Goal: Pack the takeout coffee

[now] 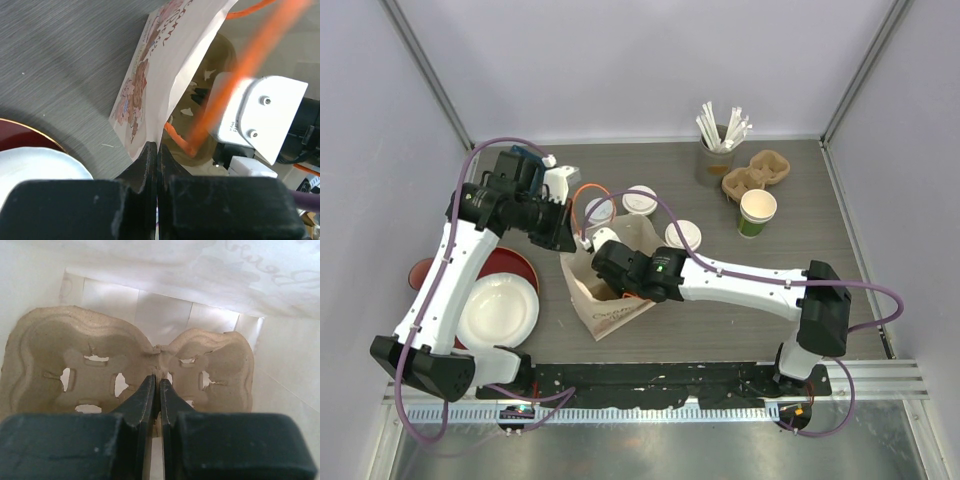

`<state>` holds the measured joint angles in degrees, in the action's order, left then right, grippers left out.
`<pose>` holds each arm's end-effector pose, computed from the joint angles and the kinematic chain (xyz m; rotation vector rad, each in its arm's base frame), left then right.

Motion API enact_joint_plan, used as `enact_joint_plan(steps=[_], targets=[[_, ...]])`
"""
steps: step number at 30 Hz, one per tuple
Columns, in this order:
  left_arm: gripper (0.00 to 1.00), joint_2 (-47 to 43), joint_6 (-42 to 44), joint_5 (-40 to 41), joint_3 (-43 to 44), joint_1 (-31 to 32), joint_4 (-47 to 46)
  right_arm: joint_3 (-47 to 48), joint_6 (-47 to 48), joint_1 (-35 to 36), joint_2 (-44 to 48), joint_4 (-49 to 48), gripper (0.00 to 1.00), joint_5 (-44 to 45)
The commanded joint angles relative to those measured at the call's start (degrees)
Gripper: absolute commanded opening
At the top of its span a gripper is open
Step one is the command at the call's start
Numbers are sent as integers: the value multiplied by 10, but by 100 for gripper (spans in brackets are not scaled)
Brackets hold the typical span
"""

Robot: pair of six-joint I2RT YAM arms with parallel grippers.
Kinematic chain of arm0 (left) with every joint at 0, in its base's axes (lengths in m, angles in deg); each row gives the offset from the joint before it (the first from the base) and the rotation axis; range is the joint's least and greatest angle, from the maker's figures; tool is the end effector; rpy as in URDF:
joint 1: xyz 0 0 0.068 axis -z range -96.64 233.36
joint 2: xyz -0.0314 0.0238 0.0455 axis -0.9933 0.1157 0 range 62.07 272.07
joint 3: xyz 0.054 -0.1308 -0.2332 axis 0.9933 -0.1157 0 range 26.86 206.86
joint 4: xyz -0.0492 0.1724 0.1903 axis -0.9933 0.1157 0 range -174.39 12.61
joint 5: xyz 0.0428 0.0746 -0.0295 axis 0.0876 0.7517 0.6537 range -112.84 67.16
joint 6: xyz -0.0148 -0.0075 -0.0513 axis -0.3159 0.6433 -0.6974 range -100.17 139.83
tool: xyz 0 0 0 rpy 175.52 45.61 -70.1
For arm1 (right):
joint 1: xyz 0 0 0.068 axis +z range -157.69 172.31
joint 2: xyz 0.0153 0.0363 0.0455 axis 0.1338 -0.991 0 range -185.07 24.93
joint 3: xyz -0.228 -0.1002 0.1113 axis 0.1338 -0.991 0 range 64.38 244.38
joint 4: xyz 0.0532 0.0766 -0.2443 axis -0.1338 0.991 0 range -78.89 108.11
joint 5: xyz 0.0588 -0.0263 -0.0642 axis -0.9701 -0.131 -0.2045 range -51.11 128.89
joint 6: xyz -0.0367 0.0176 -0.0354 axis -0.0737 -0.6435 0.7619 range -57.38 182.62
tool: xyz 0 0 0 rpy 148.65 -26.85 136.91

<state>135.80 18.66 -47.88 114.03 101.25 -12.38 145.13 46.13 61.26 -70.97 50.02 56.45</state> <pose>0.2104 -0.0837 0.3916 0.5369 2.5395 -0.6879 0.1403 0.3347 0.2825 -0.9797 2.2683 0.2630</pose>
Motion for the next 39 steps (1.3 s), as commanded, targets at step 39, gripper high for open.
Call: enact_joint_plan(steps=[39], targets=[[0, -19, 63, -53, -24, 5, -24, 20, -6, -39, -85, 66, 34, -82]])
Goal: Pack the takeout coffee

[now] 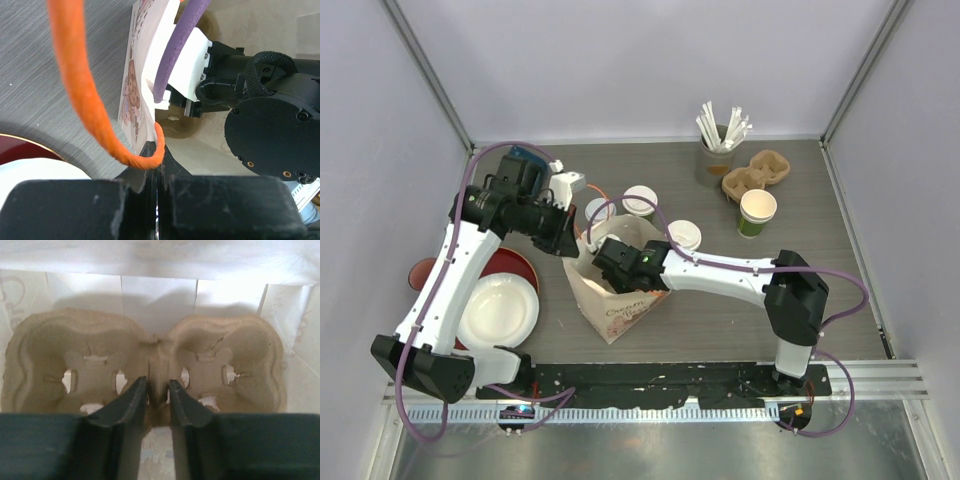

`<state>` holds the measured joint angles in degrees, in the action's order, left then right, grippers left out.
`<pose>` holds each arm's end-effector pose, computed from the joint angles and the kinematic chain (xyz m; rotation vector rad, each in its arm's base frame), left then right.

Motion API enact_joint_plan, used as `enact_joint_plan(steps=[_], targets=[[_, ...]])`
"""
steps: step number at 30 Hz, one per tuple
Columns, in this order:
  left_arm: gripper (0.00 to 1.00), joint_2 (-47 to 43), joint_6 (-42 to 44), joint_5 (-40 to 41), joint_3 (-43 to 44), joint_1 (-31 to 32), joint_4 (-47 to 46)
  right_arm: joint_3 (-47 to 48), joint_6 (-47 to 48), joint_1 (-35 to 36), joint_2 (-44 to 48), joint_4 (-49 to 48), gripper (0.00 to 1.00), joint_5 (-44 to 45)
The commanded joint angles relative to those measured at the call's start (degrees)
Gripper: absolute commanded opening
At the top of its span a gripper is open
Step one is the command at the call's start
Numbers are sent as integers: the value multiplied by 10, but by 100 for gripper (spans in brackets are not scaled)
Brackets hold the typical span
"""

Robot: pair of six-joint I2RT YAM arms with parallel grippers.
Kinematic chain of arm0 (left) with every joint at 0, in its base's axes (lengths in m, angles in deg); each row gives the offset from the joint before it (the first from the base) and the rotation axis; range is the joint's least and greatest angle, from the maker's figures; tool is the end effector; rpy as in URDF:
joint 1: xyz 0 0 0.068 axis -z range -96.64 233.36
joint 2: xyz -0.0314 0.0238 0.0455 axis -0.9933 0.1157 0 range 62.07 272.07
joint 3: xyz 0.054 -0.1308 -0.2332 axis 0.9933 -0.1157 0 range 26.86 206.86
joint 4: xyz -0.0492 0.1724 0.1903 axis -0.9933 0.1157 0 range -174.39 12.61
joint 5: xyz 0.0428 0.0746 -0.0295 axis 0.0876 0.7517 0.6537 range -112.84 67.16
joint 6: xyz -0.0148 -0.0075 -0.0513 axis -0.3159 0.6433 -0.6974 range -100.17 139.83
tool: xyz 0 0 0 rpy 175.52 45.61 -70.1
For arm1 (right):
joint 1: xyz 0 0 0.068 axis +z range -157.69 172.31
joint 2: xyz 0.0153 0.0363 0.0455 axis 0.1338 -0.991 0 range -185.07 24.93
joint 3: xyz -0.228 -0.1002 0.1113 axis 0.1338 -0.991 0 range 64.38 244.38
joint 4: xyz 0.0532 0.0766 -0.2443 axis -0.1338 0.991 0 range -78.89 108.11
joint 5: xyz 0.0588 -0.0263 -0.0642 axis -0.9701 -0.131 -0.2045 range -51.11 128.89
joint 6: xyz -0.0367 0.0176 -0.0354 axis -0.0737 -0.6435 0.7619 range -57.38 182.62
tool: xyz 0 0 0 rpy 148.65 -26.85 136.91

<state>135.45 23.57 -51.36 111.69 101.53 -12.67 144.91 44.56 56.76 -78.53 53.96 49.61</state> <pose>0.2085 -0.0862 0.3825 0.6651 2.5147 -0.7408 0.1678 0.3357 0.2306 -1.0120 2.4997 0.1913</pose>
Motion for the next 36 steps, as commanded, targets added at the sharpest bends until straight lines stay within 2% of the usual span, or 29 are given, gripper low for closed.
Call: enact_joint_plan(steps=[1, 2, 5, 10, 20, 36], targets=[[0, -15, 18, -21, -2, 2, -19, 26, 12, 7, -5, 26, 41, -13], [0, -14, 20, -23, -2, 2, -18, 31, 14, 9, 4, 25, 50, -13], [0, -13, 28, -28, -6, 2, -16, 39, 17, 11, 19, 18, 58, -15], [0, -11, 45, -27, -6, 3, -3, 51, 19, 13, 42, 10, 85, -6], [0, -7, 63, -15, 2, 5, 27, 38, 36, 16, 109, -66, 89, 20], [0, -8, 73, 4, 19, 5, 40, 68, 80, 16, 168, -95, 90, 28]])
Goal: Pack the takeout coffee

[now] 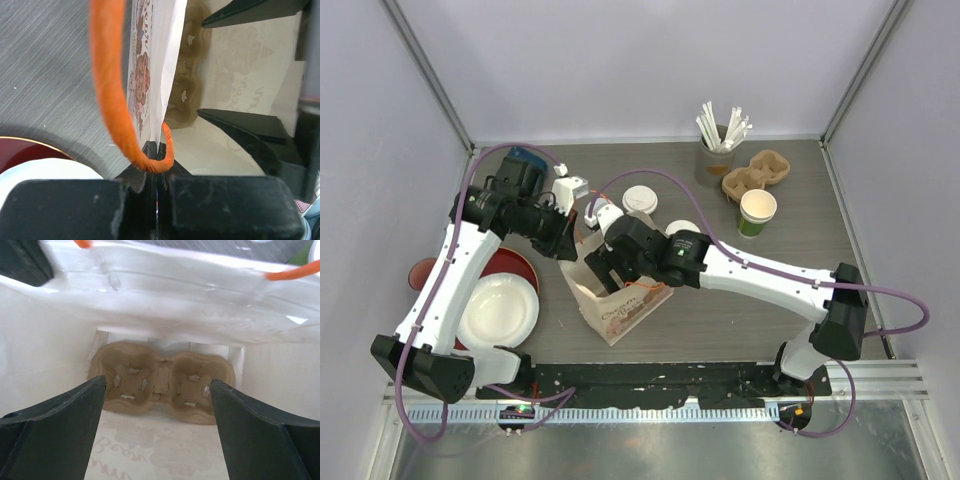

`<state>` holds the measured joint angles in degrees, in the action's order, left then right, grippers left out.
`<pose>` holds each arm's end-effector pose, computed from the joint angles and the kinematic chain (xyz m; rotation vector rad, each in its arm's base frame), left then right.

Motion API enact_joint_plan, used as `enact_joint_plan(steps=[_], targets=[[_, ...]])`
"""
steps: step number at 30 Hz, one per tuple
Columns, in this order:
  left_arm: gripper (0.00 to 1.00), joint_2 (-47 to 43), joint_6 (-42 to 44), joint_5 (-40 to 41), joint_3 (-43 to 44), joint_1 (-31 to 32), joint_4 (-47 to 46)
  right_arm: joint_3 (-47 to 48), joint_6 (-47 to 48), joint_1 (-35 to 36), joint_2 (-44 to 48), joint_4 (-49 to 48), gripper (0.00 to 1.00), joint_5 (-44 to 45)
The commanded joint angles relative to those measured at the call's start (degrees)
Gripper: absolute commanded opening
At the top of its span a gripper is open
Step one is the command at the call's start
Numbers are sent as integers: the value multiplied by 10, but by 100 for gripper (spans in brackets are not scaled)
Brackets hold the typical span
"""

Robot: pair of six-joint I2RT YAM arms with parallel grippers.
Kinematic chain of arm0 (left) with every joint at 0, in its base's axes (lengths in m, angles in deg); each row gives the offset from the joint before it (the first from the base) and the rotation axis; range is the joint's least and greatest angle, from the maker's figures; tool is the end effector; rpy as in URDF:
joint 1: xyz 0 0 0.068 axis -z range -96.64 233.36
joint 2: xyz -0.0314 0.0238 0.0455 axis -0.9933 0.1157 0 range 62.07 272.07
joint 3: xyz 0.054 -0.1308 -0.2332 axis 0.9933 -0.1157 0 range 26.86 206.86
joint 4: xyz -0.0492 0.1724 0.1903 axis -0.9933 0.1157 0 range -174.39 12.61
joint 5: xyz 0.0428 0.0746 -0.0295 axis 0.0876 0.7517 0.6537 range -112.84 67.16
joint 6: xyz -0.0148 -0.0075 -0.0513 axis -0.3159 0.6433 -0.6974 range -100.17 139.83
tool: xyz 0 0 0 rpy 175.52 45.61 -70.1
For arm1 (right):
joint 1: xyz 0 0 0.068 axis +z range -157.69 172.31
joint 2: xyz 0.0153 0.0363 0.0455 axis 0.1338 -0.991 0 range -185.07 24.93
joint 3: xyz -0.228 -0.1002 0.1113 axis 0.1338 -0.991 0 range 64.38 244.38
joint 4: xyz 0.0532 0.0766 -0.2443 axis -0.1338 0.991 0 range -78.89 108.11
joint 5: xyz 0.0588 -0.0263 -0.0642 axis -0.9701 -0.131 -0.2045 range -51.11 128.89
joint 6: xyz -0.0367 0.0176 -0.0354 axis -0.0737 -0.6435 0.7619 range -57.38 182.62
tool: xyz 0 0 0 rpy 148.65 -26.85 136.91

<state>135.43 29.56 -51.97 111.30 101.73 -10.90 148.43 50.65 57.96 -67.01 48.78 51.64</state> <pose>0.2053 -0.0864 0.3793 0.7955 2.4925 -0.7247 0.1540 0.3211 0.3254 -0.9754 2.1679 0.4013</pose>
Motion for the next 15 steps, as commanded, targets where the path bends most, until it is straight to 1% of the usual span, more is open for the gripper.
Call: enact_joint_plan(steps=[1, 6, 11, 13, 15], targets=[[0, -9, 14, 12, 24, 3, 25, 28, 21, 4, 60, -51, 91, 7], [0, -12, 30, 15, 26, 3, 31, 15, 41, 3, 93, -99, 92, -8], [0, -14, 44, 15, 24, 3, 39, 27, 46, 4, 111, -138, 93, -60], [0, -16, 48, 16, 23, 3, 43, 29, 44, 4, 113, -142, 93, -61], [0, -16, 52, 23, 23, 2, 46, 32, 46, 4, 117, -141, 93, -40]])
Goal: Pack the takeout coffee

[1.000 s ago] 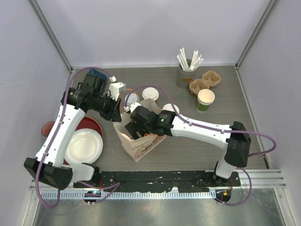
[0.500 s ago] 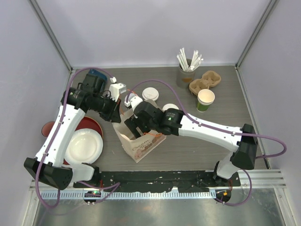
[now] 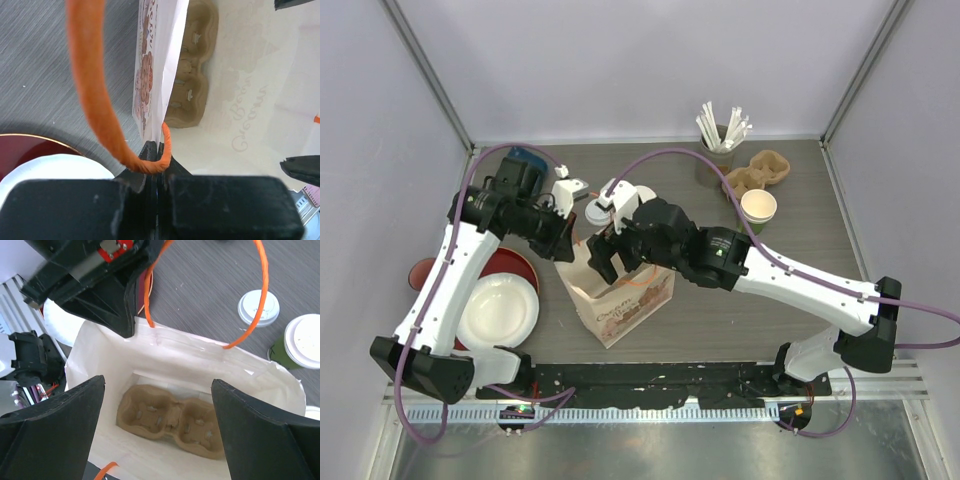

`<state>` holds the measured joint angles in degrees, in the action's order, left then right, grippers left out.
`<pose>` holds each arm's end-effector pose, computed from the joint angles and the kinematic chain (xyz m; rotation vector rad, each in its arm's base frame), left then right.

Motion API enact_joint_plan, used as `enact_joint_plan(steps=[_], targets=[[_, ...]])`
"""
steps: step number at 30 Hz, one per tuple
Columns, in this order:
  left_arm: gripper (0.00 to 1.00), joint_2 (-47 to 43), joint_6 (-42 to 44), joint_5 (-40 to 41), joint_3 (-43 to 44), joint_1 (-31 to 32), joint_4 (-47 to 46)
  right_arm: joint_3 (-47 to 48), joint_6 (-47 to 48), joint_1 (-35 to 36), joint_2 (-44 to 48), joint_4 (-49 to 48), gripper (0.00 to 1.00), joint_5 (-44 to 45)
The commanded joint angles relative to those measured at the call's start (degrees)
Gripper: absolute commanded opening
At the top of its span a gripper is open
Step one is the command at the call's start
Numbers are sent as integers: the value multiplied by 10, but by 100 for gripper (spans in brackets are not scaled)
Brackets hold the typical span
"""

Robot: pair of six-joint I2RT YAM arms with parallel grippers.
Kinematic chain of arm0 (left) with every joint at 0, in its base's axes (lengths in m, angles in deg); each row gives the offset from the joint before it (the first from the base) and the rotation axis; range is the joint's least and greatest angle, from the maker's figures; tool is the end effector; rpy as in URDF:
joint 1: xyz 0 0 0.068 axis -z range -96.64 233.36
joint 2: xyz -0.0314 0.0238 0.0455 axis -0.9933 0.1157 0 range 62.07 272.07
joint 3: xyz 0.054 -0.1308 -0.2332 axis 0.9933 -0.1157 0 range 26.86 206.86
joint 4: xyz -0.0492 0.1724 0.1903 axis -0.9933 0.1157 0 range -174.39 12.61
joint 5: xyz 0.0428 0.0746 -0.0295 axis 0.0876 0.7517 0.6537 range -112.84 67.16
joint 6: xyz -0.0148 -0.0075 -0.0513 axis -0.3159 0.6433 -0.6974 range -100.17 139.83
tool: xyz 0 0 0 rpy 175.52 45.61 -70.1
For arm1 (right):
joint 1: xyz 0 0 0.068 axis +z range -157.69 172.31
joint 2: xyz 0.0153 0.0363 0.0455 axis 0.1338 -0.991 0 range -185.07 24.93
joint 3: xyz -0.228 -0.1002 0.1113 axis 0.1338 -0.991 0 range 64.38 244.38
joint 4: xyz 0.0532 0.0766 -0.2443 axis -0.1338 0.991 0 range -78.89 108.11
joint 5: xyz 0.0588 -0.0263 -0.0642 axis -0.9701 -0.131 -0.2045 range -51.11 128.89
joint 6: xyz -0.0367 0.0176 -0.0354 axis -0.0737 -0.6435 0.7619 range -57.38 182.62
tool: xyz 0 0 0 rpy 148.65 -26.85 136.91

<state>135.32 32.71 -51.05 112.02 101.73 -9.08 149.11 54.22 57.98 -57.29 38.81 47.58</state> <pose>0.2021 -0.0848 0.3814 0.8563 2.4834 -0.6877 0.1389 0.2942 0.3992 -0.9032 1.8624 0.6651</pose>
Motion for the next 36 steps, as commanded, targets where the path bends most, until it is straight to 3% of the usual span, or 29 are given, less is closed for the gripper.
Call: enact_joint_plan(steps=[1, 9, 12, 19, 23, 27, 30, 33, 34, 36], targets=[[0, -17, 21, 15, 16, 3, 28, 29, 9, 2, 21, -40, 94, 11], [0, -17, 34, 24, 24, 2, 37, 63, 26, 2, 38, -21, 94, 45], [0, -17, 52, 35, 29, 3, 48, 116, 35, -4, 39, 4, 94, 59], [0, -14, 91, 61, 32, 3, 74, 226, 23, -29, 48, 134, 94, 157], [0, -13, 98, 72, 37, 3, 82, 214, 0, -82, 88, 181, 94, 172], [0, -21, 100, 102, 43, 2, 85, 125, -5, -160, 132, 189, 93, 148], [0, -33, 103, 113, 56, 1, 94, 44, 57, -195, 138, 187, 84, 66], [0, -44, 108, 132, 55, -3, 93, -23, 119, -202, 131, 159, 67, -7], [0, -46, 108, 143, 43, -5, 90, -37, 138, -206, 125, 150, 55, -17], [0, -53, 108, 144, 33, -12, 90, -77, 188, -230, 116, 130, 50, -99]])
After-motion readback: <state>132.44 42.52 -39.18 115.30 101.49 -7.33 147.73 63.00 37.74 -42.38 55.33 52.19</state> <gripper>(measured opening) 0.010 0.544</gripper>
